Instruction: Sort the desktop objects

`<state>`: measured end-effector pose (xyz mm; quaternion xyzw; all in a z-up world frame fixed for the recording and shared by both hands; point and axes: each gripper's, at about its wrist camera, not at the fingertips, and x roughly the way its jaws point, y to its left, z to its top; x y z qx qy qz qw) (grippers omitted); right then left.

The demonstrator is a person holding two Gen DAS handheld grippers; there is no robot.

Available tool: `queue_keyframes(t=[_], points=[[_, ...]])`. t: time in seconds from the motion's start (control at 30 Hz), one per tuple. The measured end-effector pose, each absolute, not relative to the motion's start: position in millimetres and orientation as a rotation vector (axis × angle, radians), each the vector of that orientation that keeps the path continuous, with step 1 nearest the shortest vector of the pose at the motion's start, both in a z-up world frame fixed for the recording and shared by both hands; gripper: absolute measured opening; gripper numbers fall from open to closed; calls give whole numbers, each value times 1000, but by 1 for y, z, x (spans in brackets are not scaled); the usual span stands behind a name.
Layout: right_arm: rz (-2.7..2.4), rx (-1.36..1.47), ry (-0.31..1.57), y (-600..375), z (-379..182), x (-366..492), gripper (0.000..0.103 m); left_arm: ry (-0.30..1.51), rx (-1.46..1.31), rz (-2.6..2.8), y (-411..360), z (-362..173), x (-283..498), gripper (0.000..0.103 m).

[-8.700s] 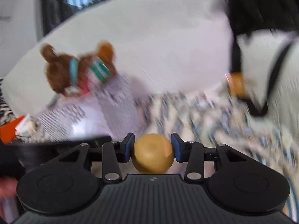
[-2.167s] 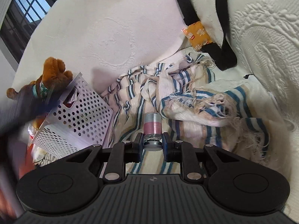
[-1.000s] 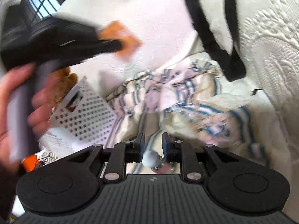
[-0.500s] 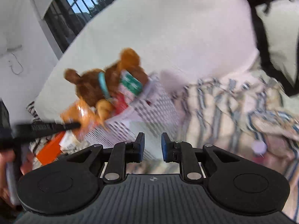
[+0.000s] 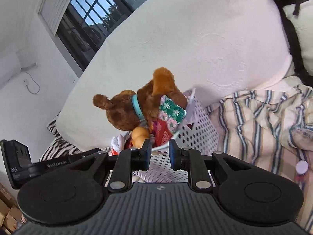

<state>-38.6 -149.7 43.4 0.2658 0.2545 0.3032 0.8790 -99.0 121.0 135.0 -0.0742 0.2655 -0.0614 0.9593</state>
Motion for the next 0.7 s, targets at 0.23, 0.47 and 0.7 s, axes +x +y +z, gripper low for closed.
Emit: queue_keyframes(t=[0.23,0.47,0.7], points=[[498,434,590,-188,3,-69,26,667,-107,-193,99,73,-101,18],[259,376,558,-256,-12,-78,75,742,-14,-29,87,0,-86,75],[227,258,641,-247,-31,-47,77,741,-67,87,95,-12,-70,97]])
